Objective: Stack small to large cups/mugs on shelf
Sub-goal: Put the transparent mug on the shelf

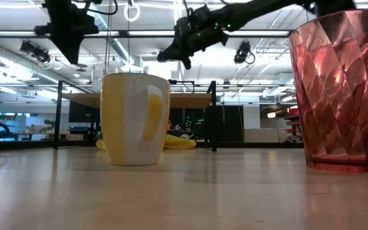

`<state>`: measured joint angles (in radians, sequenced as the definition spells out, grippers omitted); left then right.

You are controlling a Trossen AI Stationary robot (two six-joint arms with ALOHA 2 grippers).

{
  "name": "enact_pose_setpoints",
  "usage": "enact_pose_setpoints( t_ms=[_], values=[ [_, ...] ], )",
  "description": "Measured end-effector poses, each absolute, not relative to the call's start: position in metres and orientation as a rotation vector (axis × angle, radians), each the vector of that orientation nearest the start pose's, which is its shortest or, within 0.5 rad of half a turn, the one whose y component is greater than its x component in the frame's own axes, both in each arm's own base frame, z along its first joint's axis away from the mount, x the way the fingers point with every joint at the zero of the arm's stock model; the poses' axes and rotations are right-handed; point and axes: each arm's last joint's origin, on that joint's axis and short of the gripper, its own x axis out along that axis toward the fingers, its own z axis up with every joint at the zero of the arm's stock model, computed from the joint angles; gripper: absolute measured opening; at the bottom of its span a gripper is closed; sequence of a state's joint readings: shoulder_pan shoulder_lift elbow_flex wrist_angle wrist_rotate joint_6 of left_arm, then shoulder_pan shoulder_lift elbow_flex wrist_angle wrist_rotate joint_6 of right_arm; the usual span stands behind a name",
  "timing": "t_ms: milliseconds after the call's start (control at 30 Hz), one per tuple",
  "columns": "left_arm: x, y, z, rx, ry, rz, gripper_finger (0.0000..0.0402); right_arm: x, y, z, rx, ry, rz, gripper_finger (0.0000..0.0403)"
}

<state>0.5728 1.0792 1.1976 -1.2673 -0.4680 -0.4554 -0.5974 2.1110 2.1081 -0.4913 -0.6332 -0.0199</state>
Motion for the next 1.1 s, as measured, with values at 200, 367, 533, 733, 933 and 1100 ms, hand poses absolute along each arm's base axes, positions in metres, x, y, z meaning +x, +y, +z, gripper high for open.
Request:
enact_pose_setpoints(
  t_ms=[200,367,533,733,933,1100],
  values=[
    [0.146,0.107,0.32,-0.412,0.933,1.068,0.0043,0.416,-0.284,0.337,0.313,0.388,0.098,0.0001],
    [0.148,0.107,0.311,-0.428,0.942,1.028,0.0045,0.42,-0.288,0.331,0.337,0.385,0.138,0.0],
    [0.151,0.109,0.311,-0.437,0.898,1.036,0.0039,0.426,-0.277,0.327,0.343,0.416,0.164,0.0],
    [0.157,0.114,0.316,-0.422,0.801,1.031,0.003,0.431,-0.265,0.329,0.313,0.42,0.194,0.0],
    [0.154,0.12,0.317,-0.411,0.791,1.06,0.0021,0.428,-0.266,0.326,0.298,0.447,0.207,0.0],
    [0.151,0.123,0.317,-0.414,0.789,1.086,0.0016,0.422,-0.262,0.319,0.309,0.502,0.288,0.0]
  ],
)
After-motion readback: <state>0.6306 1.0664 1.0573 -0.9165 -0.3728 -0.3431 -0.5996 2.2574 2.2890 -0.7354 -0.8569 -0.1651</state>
